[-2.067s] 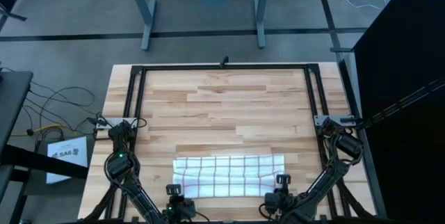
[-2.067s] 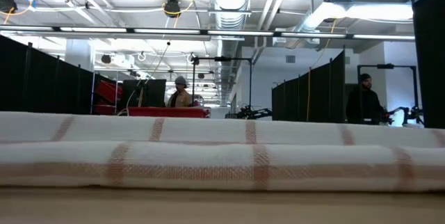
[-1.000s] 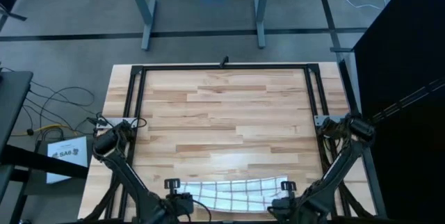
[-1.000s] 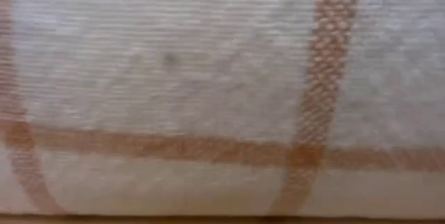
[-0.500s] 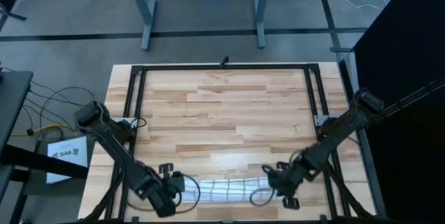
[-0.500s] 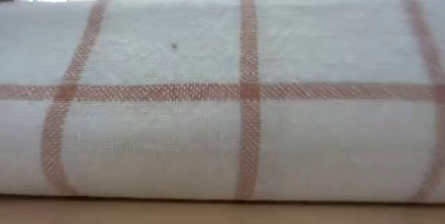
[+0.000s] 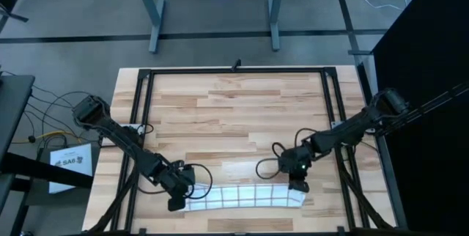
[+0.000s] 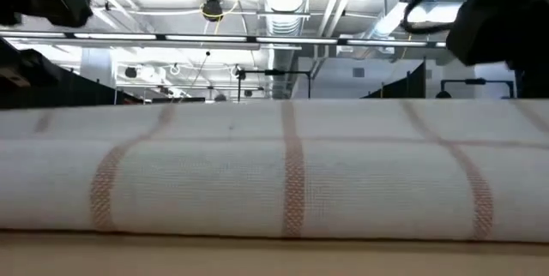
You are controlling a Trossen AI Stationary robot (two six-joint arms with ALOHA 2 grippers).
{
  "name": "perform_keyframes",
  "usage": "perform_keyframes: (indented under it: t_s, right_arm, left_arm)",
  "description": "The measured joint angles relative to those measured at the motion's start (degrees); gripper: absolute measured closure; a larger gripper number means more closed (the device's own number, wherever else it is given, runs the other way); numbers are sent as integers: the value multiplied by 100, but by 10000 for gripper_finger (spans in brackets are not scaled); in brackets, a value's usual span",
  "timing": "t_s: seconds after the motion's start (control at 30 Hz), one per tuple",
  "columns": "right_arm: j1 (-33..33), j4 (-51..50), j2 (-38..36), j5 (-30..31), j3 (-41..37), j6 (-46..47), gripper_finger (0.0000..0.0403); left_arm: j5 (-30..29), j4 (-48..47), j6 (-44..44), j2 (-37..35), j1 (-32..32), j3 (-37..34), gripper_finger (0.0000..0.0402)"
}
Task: Roll towel
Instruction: Fold the white towel
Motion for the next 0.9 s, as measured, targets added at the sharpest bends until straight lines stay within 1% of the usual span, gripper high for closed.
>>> perform_keyframes:
  t_s: [0.13,0.37,0.53,0.6,0.7,0.83,0.9]
  right_arm:
    - [-103,233,0,-78,-219,-43,403]
    - [-36,264,0,-80,-271,-86,403]
    - [-79,165,129,29,-271,-173,403]
    - [-110,131,197,173,-271,-185,401]
    - [-156,43,229,249,-279,-225,384]
    - [-291,-36,167,199,-277,-203,339]
    - [-319,-280,49,133,-181,-225,321]
  left_arm:
    - [31,140,147,9,96,-25,402]
    - [-39,144,230,13,119,-25,402]
    - [-266,9,212,17,127,-25,399]
    - [-344,-177,87,17,137,-25,393]
    - [-358,-482,-35,20,189,-40,373]
    - [-354,-617,12,20,221,-38,334]
    - [-345,-800,61,20,245,16,318]
